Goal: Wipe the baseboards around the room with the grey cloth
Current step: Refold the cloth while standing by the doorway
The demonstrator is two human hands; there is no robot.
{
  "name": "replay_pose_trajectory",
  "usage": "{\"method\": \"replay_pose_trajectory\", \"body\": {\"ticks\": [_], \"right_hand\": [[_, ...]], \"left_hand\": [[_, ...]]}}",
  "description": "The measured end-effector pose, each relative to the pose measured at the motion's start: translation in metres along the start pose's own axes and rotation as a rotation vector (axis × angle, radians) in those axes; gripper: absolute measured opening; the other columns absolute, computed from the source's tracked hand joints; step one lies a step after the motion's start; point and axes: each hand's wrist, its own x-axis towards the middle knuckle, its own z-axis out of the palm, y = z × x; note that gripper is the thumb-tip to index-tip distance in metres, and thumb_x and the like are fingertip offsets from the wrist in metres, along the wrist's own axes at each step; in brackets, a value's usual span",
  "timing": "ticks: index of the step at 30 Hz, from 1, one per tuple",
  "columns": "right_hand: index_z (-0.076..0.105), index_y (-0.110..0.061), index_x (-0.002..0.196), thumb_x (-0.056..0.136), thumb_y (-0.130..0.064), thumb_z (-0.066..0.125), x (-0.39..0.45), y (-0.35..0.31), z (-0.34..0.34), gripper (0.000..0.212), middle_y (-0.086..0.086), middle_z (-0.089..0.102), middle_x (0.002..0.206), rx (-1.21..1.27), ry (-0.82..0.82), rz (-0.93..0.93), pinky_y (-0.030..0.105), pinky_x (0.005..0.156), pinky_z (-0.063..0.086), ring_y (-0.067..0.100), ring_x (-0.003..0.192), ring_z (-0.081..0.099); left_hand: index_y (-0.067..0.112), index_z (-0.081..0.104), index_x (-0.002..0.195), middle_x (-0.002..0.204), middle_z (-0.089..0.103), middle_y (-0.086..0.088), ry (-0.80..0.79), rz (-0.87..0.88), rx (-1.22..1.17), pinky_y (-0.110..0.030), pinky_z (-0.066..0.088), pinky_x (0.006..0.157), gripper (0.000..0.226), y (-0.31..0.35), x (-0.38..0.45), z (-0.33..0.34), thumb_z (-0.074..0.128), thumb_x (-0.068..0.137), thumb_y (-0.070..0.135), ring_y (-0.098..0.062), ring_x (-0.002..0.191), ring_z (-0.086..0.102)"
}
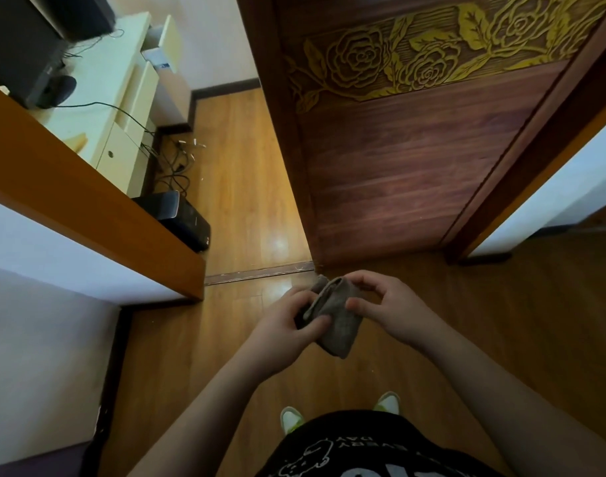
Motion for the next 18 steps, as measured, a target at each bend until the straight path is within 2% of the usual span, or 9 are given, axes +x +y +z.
{"method": "replay_pose_trajectory", "body": {"ticks": [3, 5, 7, 9, 10, 12, 13, 15, 18], "right_hand": [[0.061, -0.04, 0.117, 0.077, -0.061, 0.062, -0.005, 0.004, -0.014, 0.046, -0.022, 0.053, 0.127, -0.083, -0.109, 0.03, 0.037, 0.104, 0.042, 0.001, 0.121, 0.049], [0.064, -0.038, 0.11, 0.076, -0.062, 0.062, -0.007, 0.004, -0.016, 0.042, -0.027, 0.048, 0.13, -0.065, -0.137, 0.048, 0.038, 0.107, 0.041, 0.0, 0.123, 0.046], [0.068, -0.028, 0.101, 0.075, -0.061, 0.063, -0.008, 0.004, -0.014, 0.043, -0.022, 0.05, 0.134, 0.001, -0.127, 0.068, 0.043, 0.107, 0.043, 0.004, 0.124, 0.049], [0.066, -0.02, 0.09, 0.075, -0.059, 0.068, -0.01, 0.005, -0.012, 0.042, -0.013, 0.063, 0.122, 0.063, -0.088, 0.079, 0.043, 0.097, 0.051, 0.009, 0.112, 0.06], [0.064, -0.02, 0.086, 0.076, -0.057, 0.071, -0.011, 0.006, -0.011, 0.039, -0.01, 0.068, 0.108, 0.064, -0.054, 0.064, 0.038, 0.087, 0.056, 0.009, 0.099, 0.064], [0.059, -0.023, 0.082, 0.079, -0.048, 0.075, -0.012, 0.006, -0.01, 0.03, -0.01, 0.067, 0.083, 0.014, 0.029, 0.02, 0.025, 0.065, 0.053, 0.004, 0.075, 0.063], [0.057, -0.025, 0.083, 0.08, -0.044, 0.077, -0.012, 0.007, -0.01, 0.028, -0.01, 0.065, 0.08, -0.003, 0.069, 0.001, 0.022, 0.061, 0.05, 0.003, 0.071, 0.061], [0.053, -0.03, 0.092, 0.08, -0.036, 0.079, -0.011, 0.009, -0.01, 0.03, -0.01, 0.065, 0.086, 0.03, 0.12, -0.014, 0.019, 0.062, 0.052, 0.002, 0.078, 0.063], [0.053, -0.037, 0.121, 0.082, -0.031, 0.079, -0.01, 0.01, -0.015, 0.047, -0.012, 0.065, 0.099, 0.066, 0.066, 0.001, 0.016, 0.071, 0.053, -0.001, 0.092, 0.064]], "left_hand": [[0.032, 0.061, 0.119, 0.109, 0.069, 0.01, 0.008, -0.086, -0.256, -0.032, 0.057, 0.087, 0.024, 0.001, -0.004, 0.002, 0.055, 0.099, 0.019, -0.011, 0.101, 0.067], [0.031, 0.06, 0.122, 0.107, 0.07, 0.01, 0.01, -0.074, -0.287, -0.032, 0.057, 0.087, 0.029, 0.002, -0.007, 0.004, 0.051, 0.1, 0.013, -0.014, 0.102, 0.067], [0.028, 0.06, 0.121, 0.107, 0.069, 0.007, 0.017, -0.044, -0.259, -0.031, 0.058, 0.084, 0.028, 0.003, -0.008, 0.008, 0.052, 0.1, 0.011, -0.014, 0.101, 0.067], [0.018, 0.06, 0.116, 0.108, 0.067, -0.003, 0.047, -0.016, -0.246, -0.032, 0.059, 0.081, 0.022, 0.004, -0.008, 0.014, 0.054, 0.098, 0.009, -0.017, 0.098, 0.067], [0.014, 0.06, 0.112, 0.108, 0.066, -0.007, 0.07, -0.003, -0.235, -0.033, 0.059, 0.08, 0.017, 0.004, -0.008, 0.017, 0.054, 0.097, 0.009, -0.019, 0.097, 0.067], [0.012, 0.058, 0.105, 0.106, 0.065, -0.009, 0.116, 0.013, -0.23, -0.035, 0.06, 0.078, 0.011, 0.004, -0.007, 0.02, 0.057, 0.095, 0.007, -0.021, 0.094, 0.067], [0.014, 0.056, 0.103, 0.106, 0.065, -0.007, 0.134, 0.019, -0.246, -0.035, 0.06, 0.076, 0.012, 0.004, -0.006, 0.022, 0.059, 0.094, 0.007, -0.021, 0.094, 0.068], [0.024, 0.053, 0.107, 0.112, 0.065, -0.003, 0.141, 0.031, -0.312, -0.034, 0.06, 0.076, 0.027, 0.005, -0.004, 0.022, 0.065, 0.09, 0.007, -0.02, 0.1, 0.069], [0.036, 0.047, 0.118, 0.117, 0.065, 0.008, 0.109, 0.047, -0.379, -0.037, 0.06, 0.081, 0.051, 0.008, 0.001, 0.022, 0.069, 0.084, 0.004, -0.018, 0.108, 0.067]]}}
